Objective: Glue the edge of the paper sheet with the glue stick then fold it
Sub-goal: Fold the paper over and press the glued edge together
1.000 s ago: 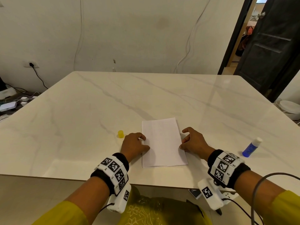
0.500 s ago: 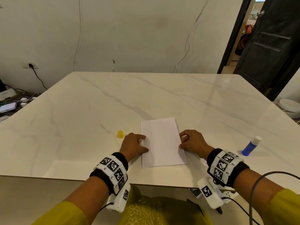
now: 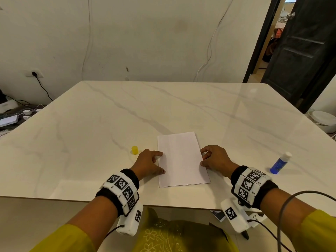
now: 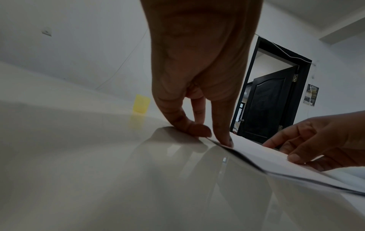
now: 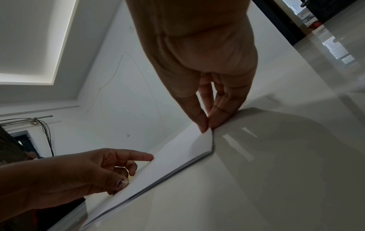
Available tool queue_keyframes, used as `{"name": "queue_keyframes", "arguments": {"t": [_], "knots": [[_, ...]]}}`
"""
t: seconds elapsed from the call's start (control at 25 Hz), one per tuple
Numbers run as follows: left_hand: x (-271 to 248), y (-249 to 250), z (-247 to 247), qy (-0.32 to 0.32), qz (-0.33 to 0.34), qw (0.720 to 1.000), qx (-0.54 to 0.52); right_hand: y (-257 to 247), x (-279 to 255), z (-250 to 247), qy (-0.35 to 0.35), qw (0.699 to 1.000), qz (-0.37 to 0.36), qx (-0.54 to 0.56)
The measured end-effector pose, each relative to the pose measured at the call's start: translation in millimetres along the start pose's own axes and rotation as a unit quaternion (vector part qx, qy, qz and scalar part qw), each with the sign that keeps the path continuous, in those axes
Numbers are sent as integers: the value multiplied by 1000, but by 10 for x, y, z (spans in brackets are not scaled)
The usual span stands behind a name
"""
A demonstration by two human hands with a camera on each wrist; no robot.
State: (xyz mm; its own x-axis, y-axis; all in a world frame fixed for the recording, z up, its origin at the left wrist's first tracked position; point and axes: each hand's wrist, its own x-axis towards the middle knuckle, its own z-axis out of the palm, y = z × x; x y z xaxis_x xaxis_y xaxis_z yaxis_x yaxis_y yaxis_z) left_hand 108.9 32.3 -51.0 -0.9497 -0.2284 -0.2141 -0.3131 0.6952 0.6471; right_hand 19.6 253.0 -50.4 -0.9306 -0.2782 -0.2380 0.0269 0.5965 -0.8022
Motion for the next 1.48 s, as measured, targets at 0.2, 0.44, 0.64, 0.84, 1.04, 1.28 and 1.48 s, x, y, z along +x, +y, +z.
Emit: {"name": "queue_keyframes", "arguments": {"t": [0.2, 0.44, 0.64, 0.84, 1.04, 1.28, 1.48], "knots": [[-40, 19, -80, -68, -5, 998, 15, -3, -8, -2, 7, 1000, 9, -4], [-83, 41, -102, -122, -5, 992, 36, -97, -6, -6, 40, 998, 39, -33], [-101, 62, -110, -139, -9, 989, 46, -168, 42, -42, -9, 992, 122, 23], [-115, 63, -112, -140, 4, 988, 62, -189, 68, -16, -23, 986, 148, 74], [-100, 50, -99, -130, 15, 989, 70, -176, 75, 42, -4, 990, 114, 77], [-153, 81, -145, -150, 4, 988, 21, -244, -42, 16, 13, 999, 31, 38], [-220, 510, -432, 27, 71, 988, -132, -497, -302, -261, 12, 997, -56, 52]]}}
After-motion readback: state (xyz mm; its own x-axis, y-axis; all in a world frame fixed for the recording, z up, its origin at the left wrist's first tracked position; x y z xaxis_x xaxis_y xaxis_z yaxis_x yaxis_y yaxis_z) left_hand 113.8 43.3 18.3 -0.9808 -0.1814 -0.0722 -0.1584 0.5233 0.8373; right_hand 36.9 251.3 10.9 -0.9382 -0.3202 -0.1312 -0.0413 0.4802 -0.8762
